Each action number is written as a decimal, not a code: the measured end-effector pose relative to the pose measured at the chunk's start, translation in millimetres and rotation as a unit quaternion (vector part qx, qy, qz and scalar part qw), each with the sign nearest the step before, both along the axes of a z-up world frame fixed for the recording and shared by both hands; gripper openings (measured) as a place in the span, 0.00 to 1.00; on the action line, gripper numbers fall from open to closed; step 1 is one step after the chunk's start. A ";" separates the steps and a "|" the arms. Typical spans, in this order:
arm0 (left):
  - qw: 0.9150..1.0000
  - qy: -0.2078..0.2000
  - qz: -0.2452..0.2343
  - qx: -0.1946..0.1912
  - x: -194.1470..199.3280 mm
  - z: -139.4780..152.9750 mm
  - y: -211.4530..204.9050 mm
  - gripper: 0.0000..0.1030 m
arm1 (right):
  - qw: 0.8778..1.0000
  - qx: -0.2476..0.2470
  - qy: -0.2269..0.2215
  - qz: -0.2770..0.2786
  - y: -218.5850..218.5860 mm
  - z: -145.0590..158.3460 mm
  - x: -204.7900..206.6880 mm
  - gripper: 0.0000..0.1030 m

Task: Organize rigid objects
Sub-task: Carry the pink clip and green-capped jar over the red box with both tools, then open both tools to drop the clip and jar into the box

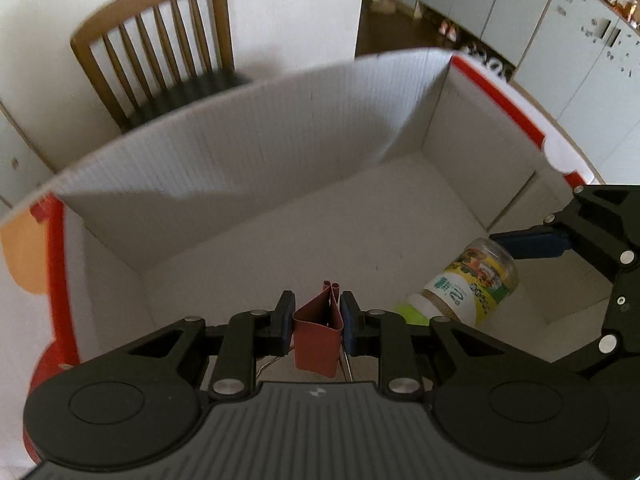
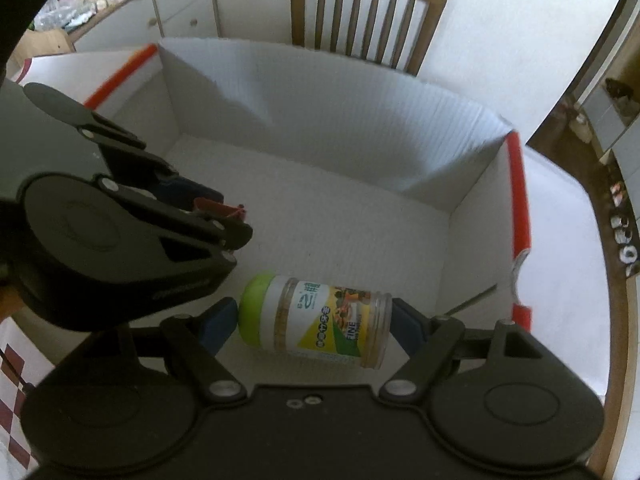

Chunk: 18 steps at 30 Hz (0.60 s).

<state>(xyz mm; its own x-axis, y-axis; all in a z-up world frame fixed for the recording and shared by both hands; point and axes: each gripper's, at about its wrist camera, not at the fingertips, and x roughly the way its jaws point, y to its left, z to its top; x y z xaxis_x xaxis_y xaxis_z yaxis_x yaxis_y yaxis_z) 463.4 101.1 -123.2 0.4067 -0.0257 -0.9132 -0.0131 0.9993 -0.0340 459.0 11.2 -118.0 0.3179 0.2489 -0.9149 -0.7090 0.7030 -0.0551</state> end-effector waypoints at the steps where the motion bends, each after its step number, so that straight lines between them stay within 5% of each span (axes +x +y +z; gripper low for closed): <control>1: 1.000 0.005 0.000 0.000 1.3 -1.3 -0.3 0.23 | 1.000 -0.001 0.001 0.001 -0.1 -1.1 -0.8 0.78; 8: 0.999 0.032 0.007 -0.002 0.4 -13.2 0.2 0.23 | 1.000 -0.016 0.010 0.011 2.8 -3.9 -4.1 0.79; 18: 0.999 -0.012 0.035 0.000 -17.3 3.8 9.0 0.23 | 1.000 0.015 -0.013 -0.002 -7.2 13.2 -18.1 0.81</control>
